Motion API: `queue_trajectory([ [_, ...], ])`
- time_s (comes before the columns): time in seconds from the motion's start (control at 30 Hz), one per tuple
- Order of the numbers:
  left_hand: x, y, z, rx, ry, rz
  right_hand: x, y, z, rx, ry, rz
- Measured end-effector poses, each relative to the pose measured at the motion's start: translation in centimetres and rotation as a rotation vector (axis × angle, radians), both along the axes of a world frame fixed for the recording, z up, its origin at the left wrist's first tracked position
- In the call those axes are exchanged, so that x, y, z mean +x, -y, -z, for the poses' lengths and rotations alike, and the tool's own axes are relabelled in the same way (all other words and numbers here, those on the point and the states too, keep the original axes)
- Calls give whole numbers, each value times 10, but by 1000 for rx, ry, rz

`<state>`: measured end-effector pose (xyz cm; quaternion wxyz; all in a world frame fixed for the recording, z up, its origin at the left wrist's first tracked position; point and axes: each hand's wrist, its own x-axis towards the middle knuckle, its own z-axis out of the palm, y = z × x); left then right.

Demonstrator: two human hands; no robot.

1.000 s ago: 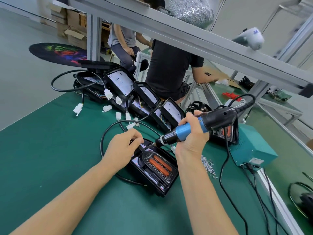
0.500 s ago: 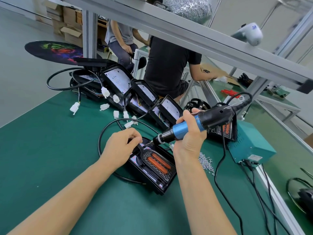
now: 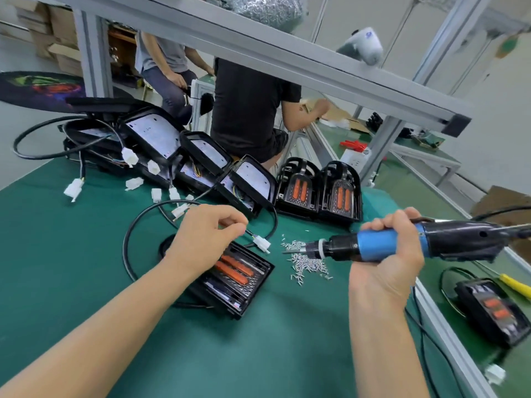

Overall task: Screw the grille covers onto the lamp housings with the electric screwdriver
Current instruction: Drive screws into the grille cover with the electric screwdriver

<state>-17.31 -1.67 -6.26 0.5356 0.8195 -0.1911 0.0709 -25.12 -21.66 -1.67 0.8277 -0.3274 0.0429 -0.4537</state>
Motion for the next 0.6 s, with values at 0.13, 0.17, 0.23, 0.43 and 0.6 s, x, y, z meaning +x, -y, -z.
queue_trajectory([
  [0.13, 4, 46, -9, 194, 22, 153, -20, 14, 6, -34, -15, 59],
  [0.17, 5, 58, -10, 259, 22, 191, -24, 17, 8, -38, -25, 72],
  [0.23, 7, 82, -10, 432, 26, 246, -28, 22, 11, -31, -51, 99],
  [0.43, 11, 121, 7, 818, 21, 289, -38, 35, 17, -3, -70, 138],
  [0.6, 9, 132, 13, 999, 99, 261, -45, 44, 18, 4, -48, 148],
])
